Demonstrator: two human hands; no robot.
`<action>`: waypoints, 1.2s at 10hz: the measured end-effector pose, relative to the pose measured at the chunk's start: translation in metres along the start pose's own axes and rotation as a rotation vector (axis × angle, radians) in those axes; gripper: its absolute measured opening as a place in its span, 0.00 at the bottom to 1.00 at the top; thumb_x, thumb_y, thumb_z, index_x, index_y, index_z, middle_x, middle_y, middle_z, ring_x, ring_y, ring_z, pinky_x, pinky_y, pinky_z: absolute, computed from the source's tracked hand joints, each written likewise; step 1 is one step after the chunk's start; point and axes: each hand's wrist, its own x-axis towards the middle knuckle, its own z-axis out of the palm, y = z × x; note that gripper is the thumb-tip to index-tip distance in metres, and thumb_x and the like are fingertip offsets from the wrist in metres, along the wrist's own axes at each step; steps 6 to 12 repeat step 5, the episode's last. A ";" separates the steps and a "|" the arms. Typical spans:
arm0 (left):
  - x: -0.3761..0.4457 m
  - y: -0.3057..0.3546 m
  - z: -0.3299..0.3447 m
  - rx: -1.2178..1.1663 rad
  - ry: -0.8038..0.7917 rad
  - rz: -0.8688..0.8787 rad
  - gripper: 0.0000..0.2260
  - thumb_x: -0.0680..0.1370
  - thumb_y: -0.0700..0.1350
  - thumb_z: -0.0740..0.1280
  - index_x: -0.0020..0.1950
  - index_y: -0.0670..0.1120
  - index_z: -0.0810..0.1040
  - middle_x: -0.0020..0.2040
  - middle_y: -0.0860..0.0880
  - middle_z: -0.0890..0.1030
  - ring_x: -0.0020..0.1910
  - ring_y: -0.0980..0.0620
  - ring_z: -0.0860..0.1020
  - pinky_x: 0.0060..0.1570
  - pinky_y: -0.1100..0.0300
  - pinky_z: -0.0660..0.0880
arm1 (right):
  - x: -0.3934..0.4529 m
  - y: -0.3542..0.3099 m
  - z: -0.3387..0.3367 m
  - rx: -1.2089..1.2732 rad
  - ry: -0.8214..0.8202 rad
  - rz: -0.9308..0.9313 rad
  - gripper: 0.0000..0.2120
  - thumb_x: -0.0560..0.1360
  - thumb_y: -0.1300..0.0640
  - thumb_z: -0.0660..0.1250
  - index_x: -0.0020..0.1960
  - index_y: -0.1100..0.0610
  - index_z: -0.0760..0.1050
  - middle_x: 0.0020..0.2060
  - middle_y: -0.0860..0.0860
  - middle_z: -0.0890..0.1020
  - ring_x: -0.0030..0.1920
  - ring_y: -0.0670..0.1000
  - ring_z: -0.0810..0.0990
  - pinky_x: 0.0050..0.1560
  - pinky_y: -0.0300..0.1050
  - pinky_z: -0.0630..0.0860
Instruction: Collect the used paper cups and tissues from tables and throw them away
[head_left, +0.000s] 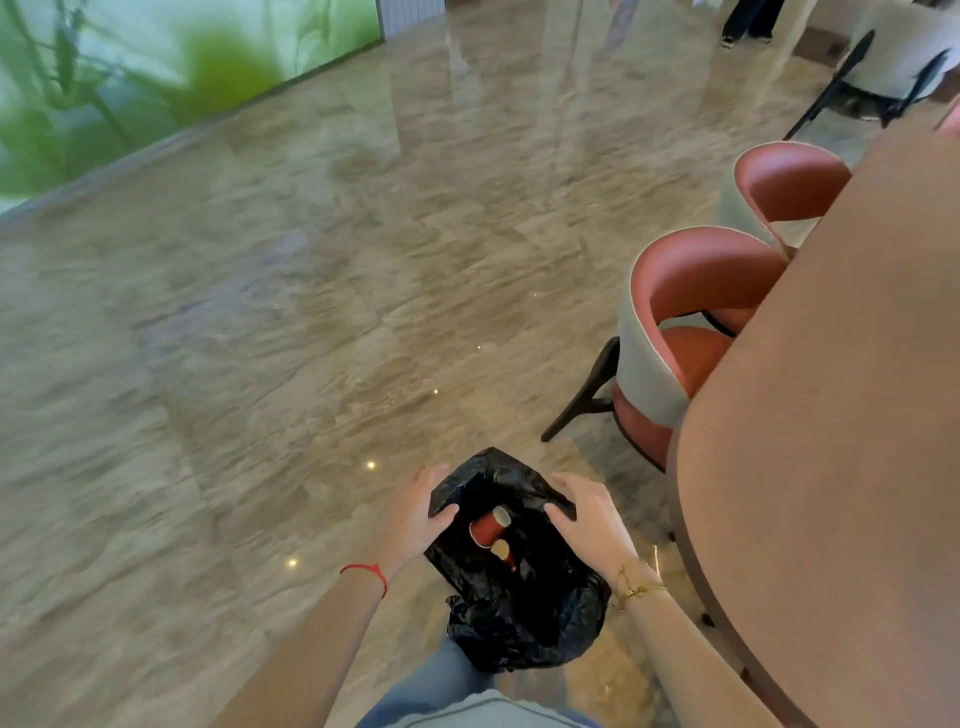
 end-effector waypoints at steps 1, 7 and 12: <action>-0.003 0.005 -0.028 0.083 0.073 0.044 0.23 0.78 0.53 0.65 0.72 0.50 0.67 0.68 0.51 0.72 0.51 0.53 0.77 0.52 0.62 0.73 | -0.005 -0.016 -0.021 -0.059 0.079 -0.103 0.24 0.77 0.45 0.63 0.71 0.49 0.65 0.65 0.48 0.71 0.69 0.48 0.63 0.67 0.44 0.64; -0.072 0.056 -0.066 0.139 0.371 0.085 0.22 0.77 0.56 0.63 0.70 0.52 0.70 0.66 0.52 0.75 0.30 0.56 0.75 0.43 0.58 0.80 | -0.052 -0.038 -0.080 -0.138 0.288 -0.334 0.23 0.77 0.48 0.65 0.70 0.51 0.66 0.64 0.47 0.73 0.68 0.47 0.64 0.69 0.45 0.63; -0.072 0.056 -0.066 0.139 0.371 0.085 0.22 0.77 0.56 0.63 0.70 0.52 0.70 0.66 0.52 0.75 0.30 0.56 0.75 0.43 0.58 0.80 | -0.052 -0.038 -0.080 -0.138 0.288 -0.334 0.23 0.77 0.48 0.65 0.70 0.51 0.66 0.64 0.47 0.73 0.68 0.47 0.64 0.69 0.45 0.63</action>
